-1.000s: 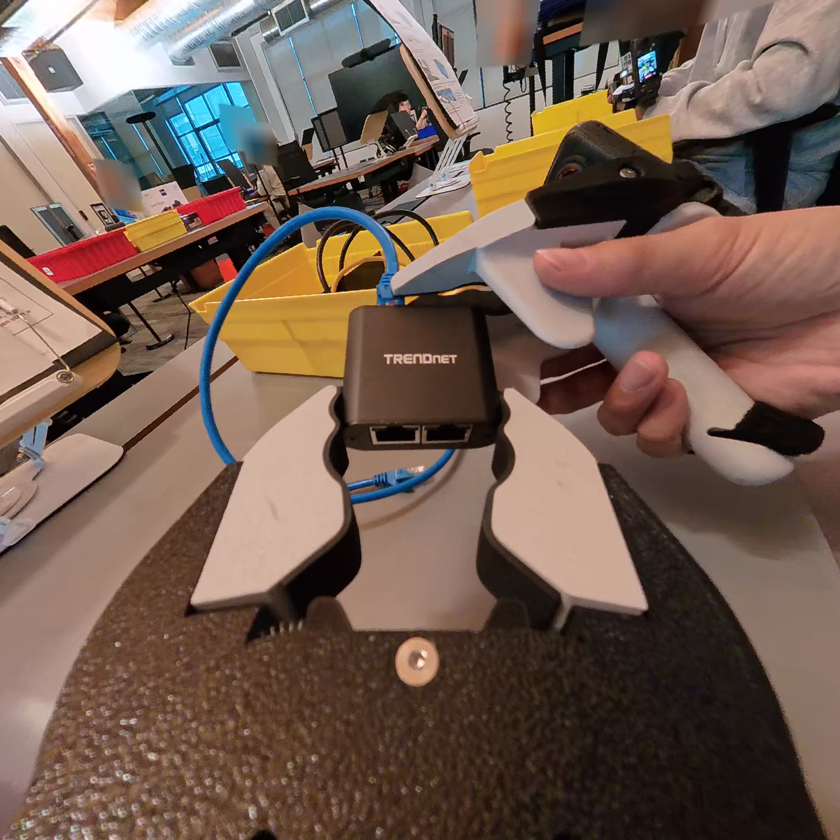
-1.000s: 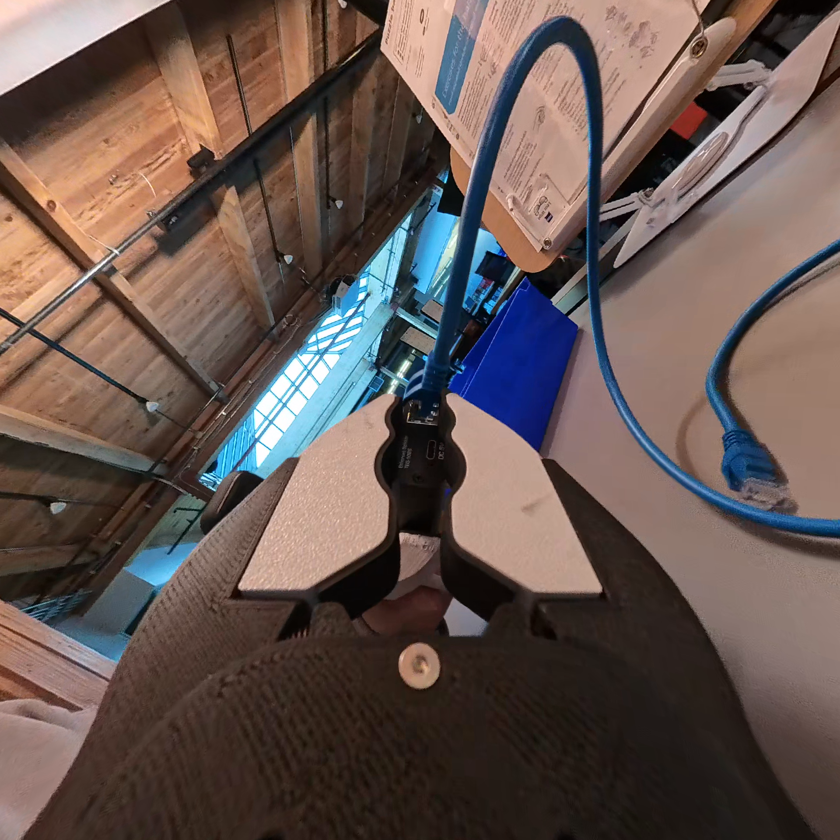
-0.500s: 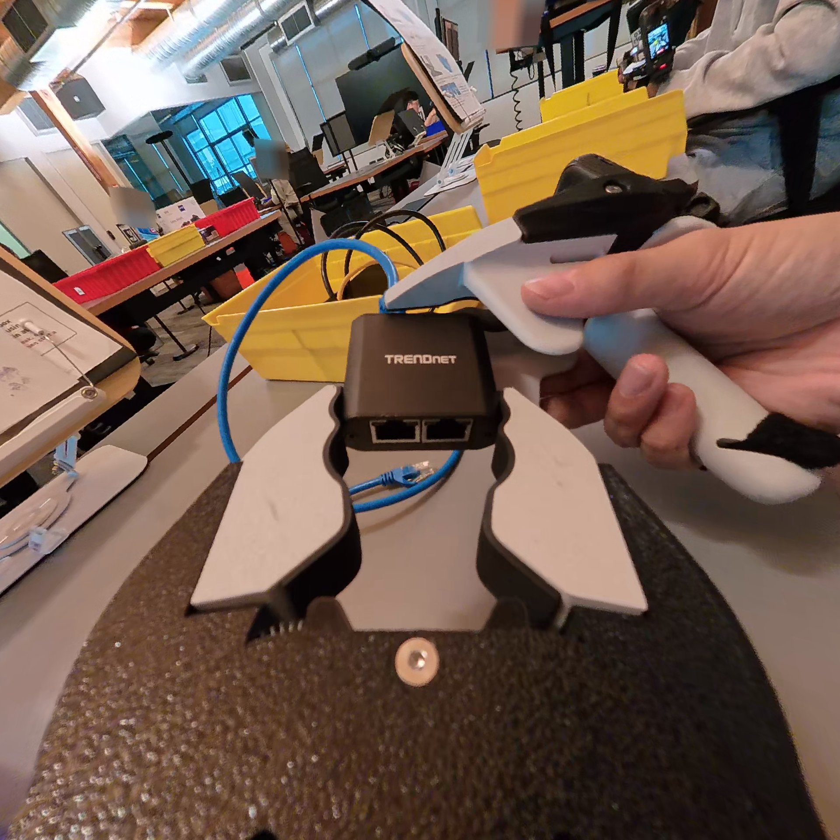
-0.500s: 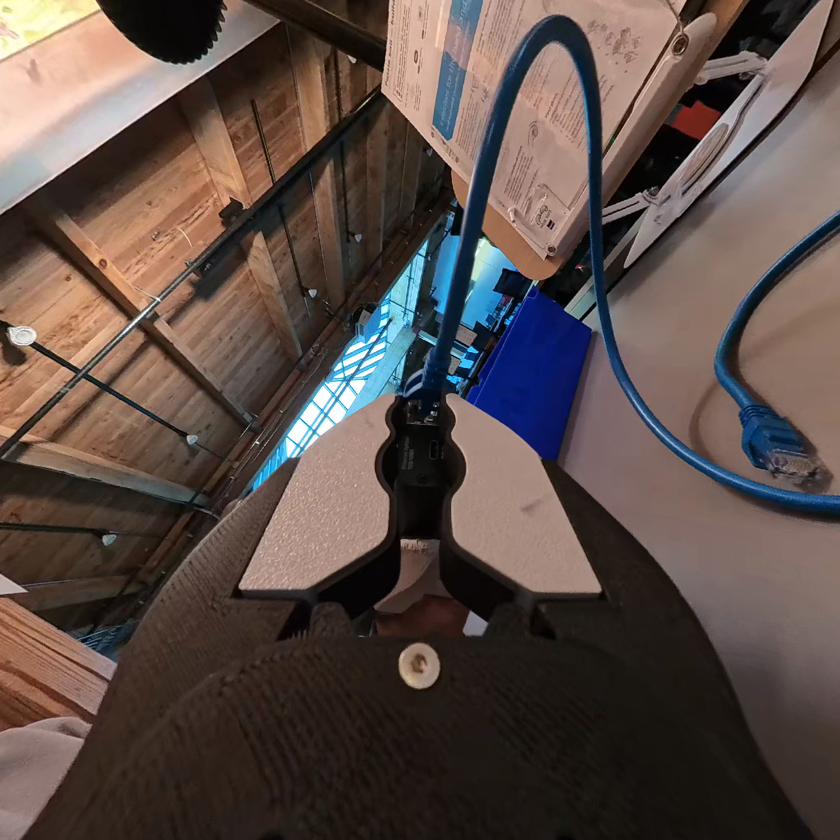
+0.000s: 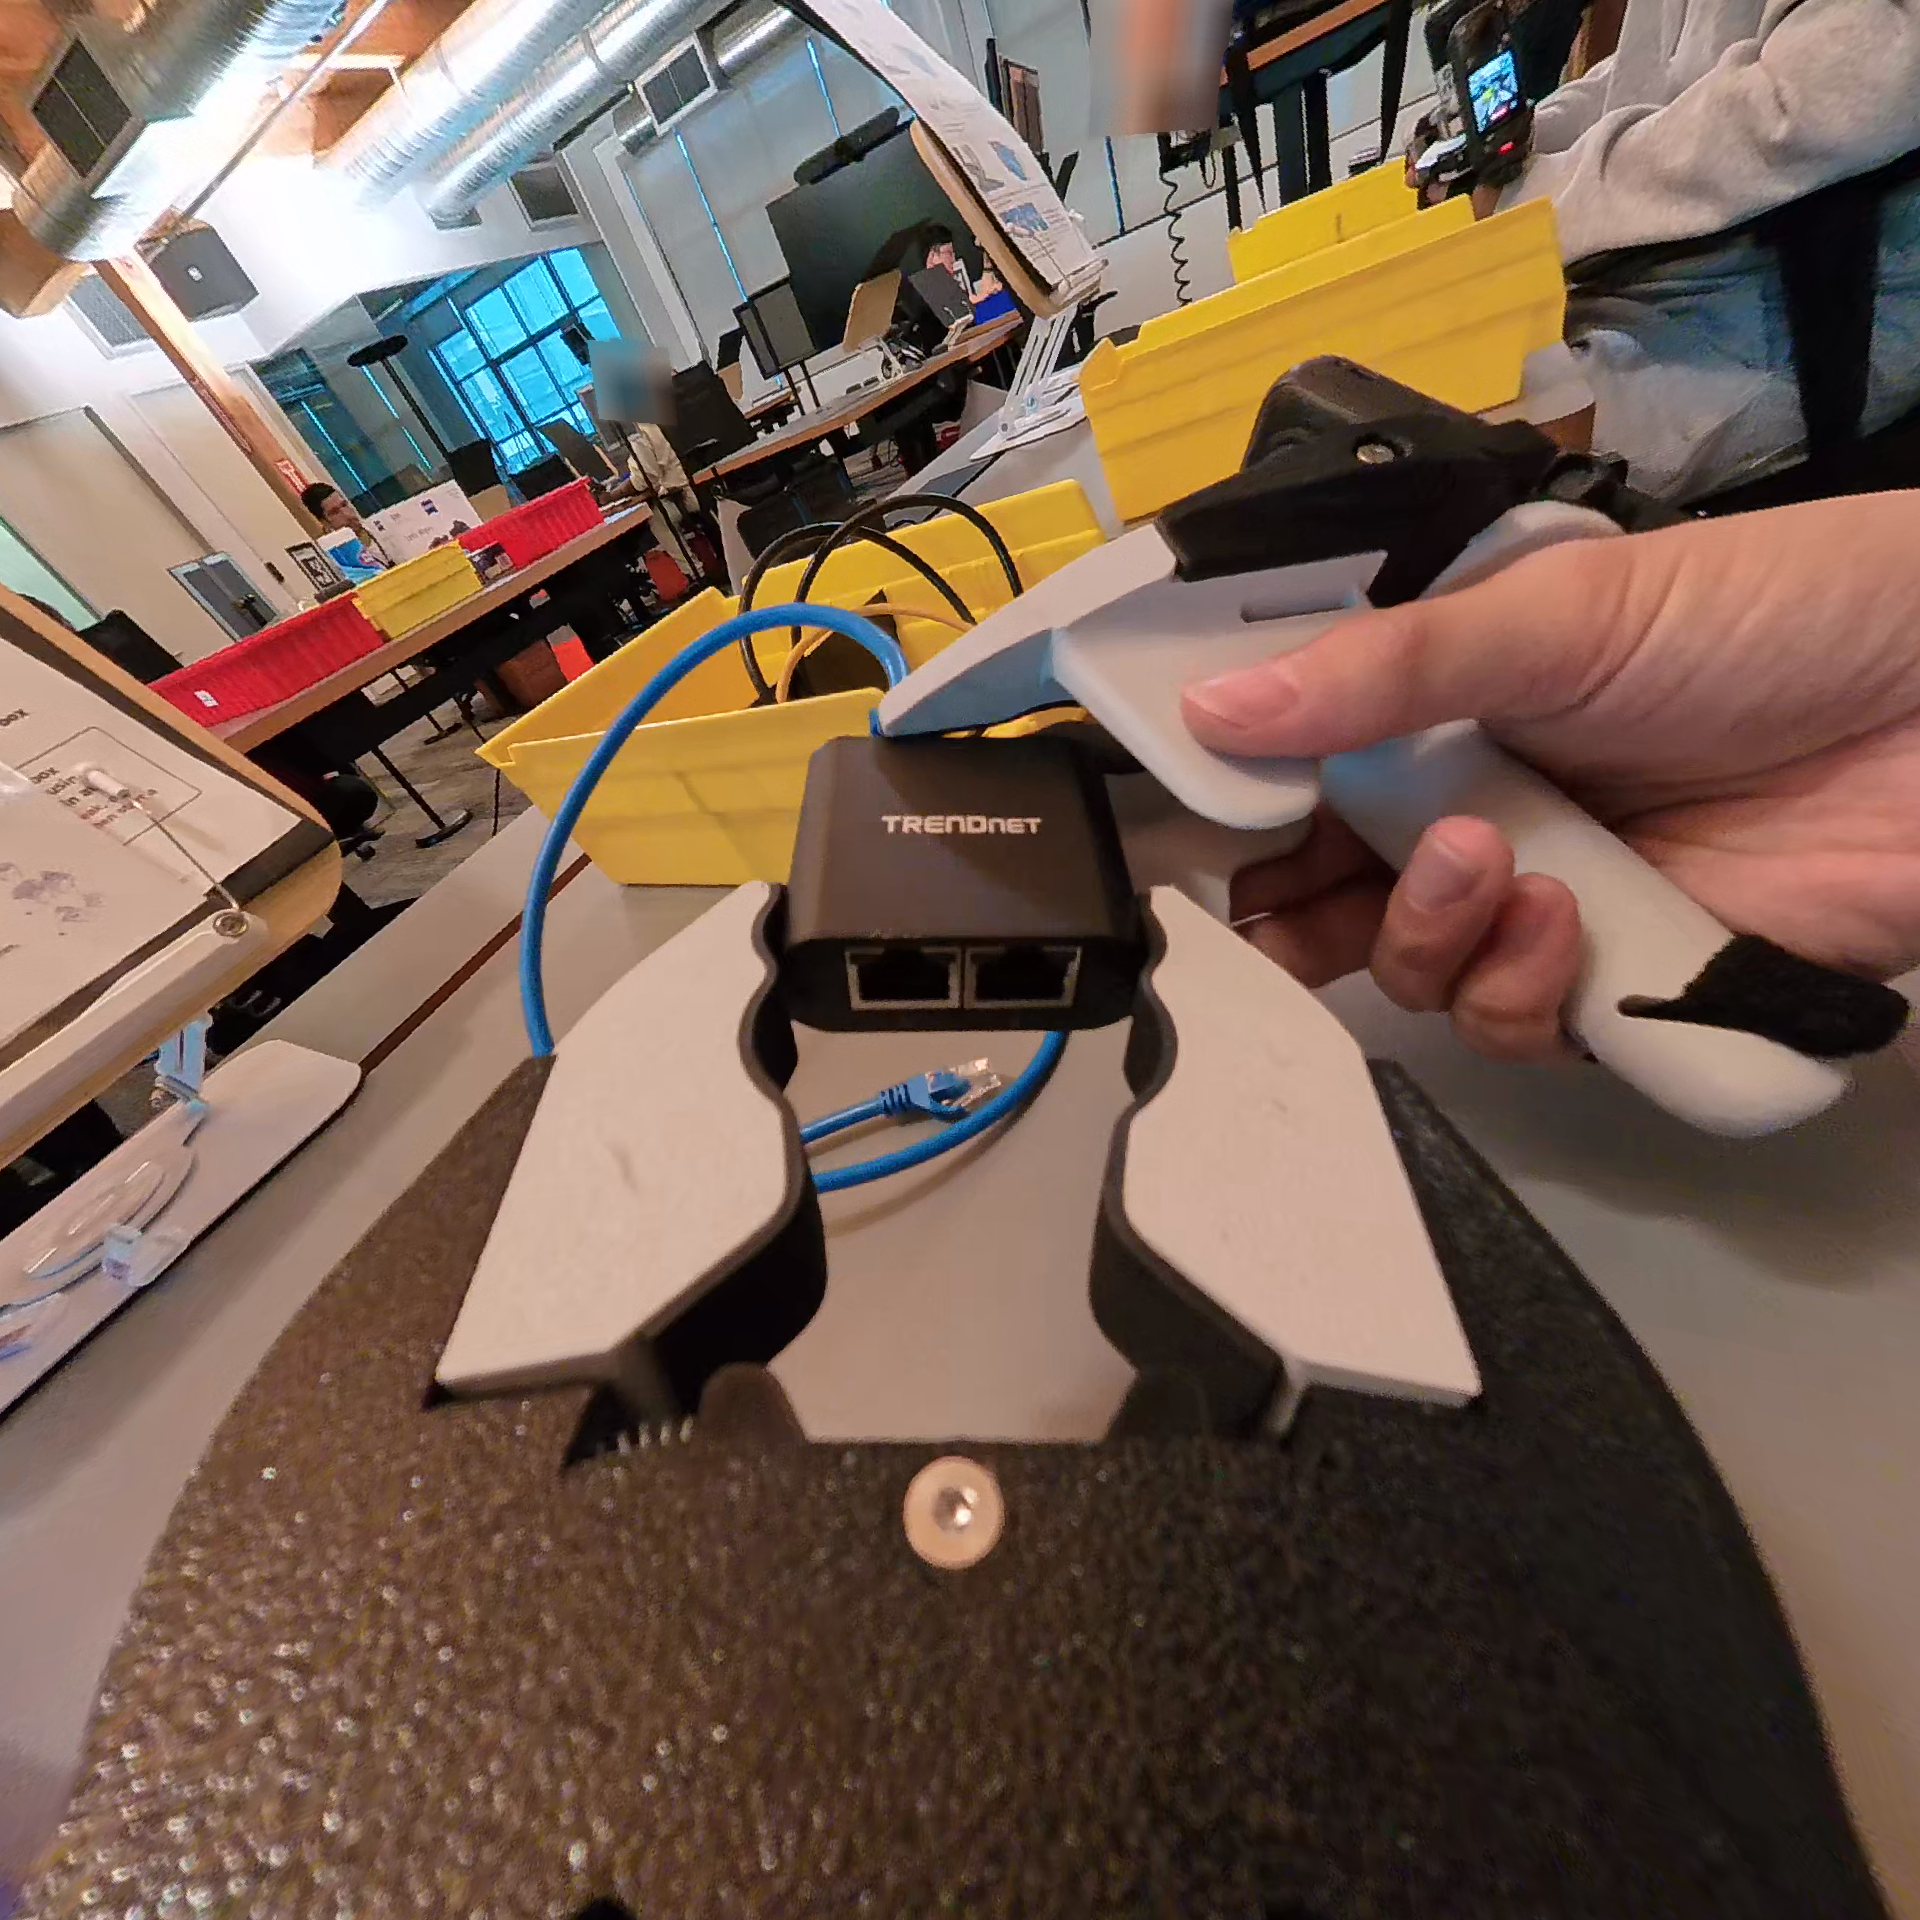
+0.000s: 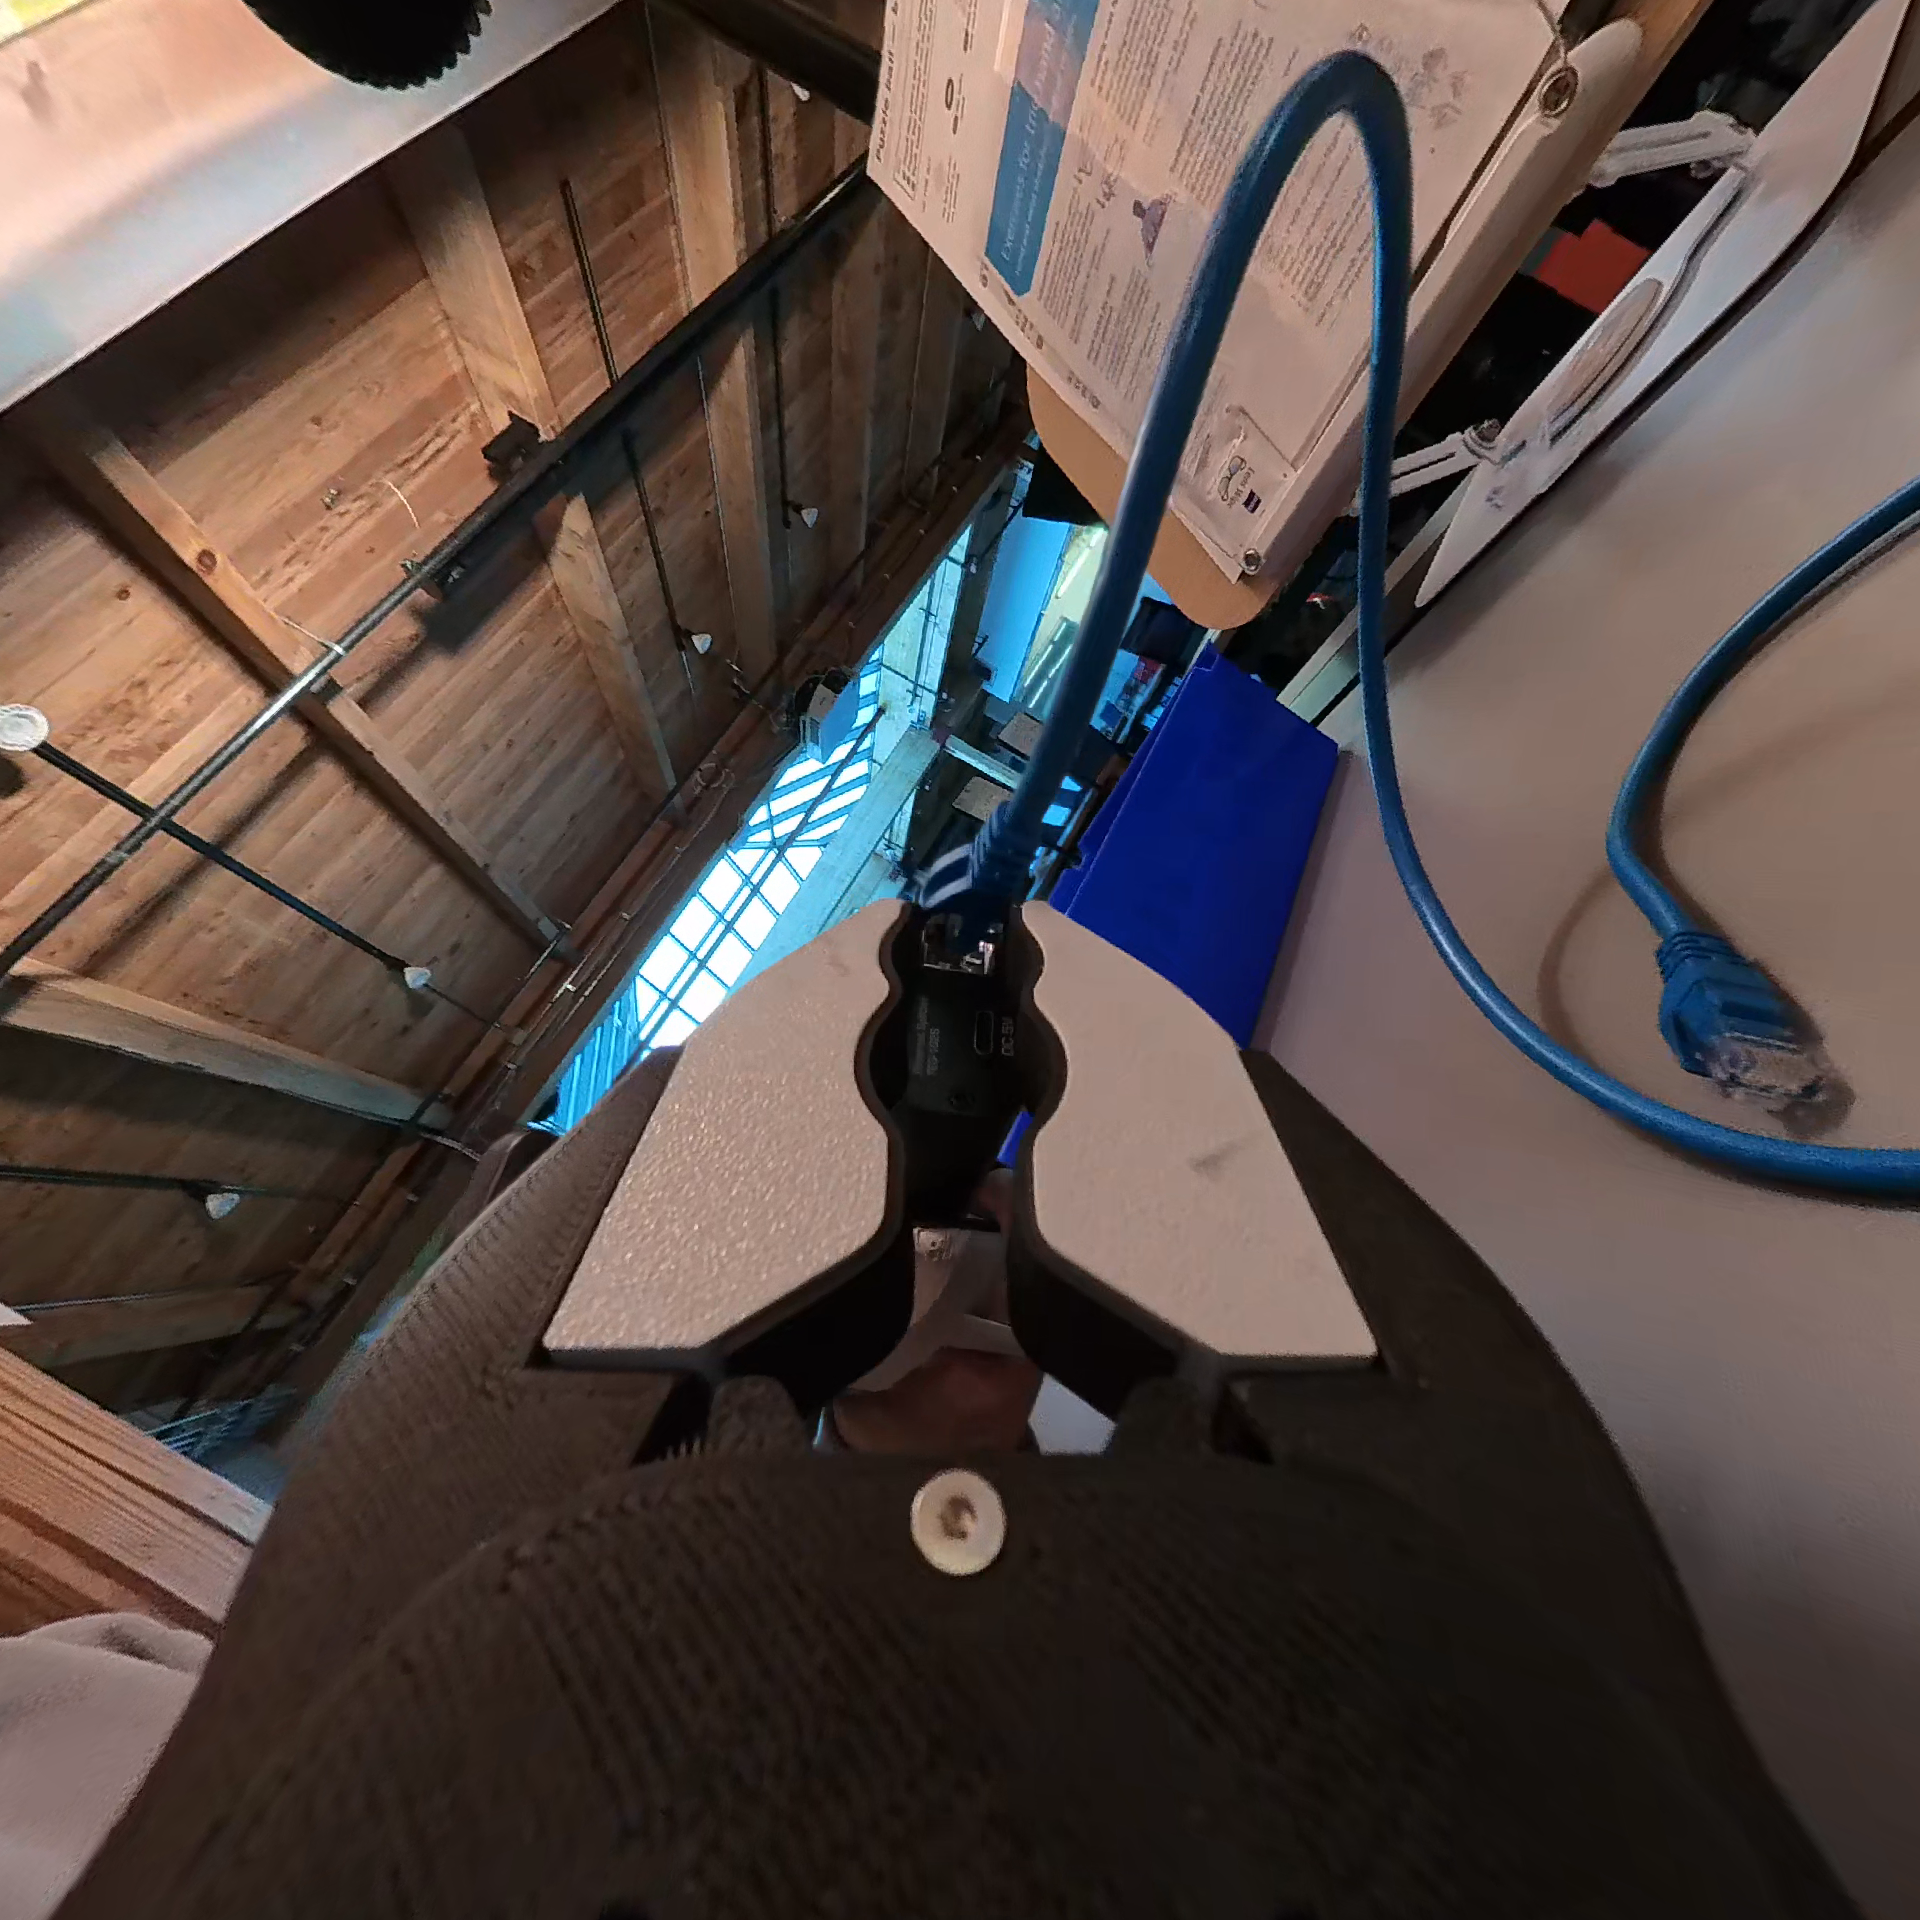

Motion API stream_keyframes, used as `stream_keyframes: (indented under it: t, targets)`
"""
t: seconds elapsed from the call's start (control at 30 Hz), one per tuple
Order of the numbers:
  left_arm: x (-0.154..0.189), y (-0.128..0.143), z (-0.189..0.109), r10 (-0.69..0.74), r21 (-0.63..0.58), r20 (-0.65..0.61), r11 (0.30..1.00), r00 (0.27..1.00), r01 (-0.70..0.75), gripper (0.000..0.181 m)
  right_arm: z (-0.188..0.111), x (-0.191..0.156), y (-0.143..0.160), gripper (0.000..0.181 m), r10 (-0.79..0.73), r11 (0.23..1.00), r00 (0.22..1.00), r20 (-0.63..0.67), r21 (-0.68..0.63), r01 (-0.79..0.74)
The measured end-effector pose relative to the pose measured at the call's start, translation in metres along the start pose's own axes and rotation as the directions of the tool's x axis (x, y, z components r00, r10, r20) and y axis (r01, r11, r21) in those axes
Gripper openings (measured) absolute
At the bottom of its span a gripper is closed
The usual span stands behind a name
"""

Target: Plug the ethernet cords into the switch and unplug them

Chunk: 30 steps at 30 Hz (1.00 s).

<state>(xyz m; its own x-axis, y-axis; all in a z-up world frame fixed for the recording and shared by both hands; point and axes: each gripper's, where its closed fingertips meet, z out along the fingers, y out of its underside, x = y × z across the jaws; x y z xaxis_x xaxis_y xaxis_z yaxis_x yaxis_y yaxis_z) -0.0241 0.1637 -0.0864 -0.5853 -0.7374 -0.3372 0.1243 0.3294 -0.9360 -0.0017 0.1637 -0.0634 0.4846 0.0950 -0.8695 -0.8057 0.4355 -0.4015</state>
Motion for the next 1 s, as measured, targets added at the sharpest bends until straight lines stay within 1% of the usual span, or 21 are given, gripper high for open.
stream_keyframes:
  t: [0.17,0.5,0.7,0.9,1.0]
  targets:
    - [0.0007,-0.0002,0.0005,-0.011,0.007,-0.005,1.0,1.0,0.011,0.061,-0.0003,-0.001,-0.0003,0.015,-0.062,0.998,0.998,-0.017,-0.019,0.062]
    - [-0.002,-0.0038,-0.0014,-0.003,0.036,0.014,0.999,1.0,0.002,0.061,0.0032,-0.0061,-0.0005,0.014,-0.061,0.998,0.998,0.011,-0.03,0.061]
    - [-0.0036,0.0001,-0.0011,0.0,0.028,0.023,1.0,1.0,-0.001,0.061,0.0054,-0.0069,0.002,0.014,-0.143,0.987,0.99,0.005,-0.074,0.143]
    - [-0.0041,0.0012,0.0016,-0.004,0.025,0.046,1.0,0.999,0.003,0.061,0.0054,-0.0058,0.0006,0.015,-0.156,0.985,0.987,0.028,-0.071,0.158]
    - [-0.0049,-0.0005,0.0032,-0.008,0.039,0.071,0.999,0.997,0.005,0.061,0.0059,-0.0068,-0.0017,0.014,-0.138,0.988,0.989,0.044,-0.059,0.141]
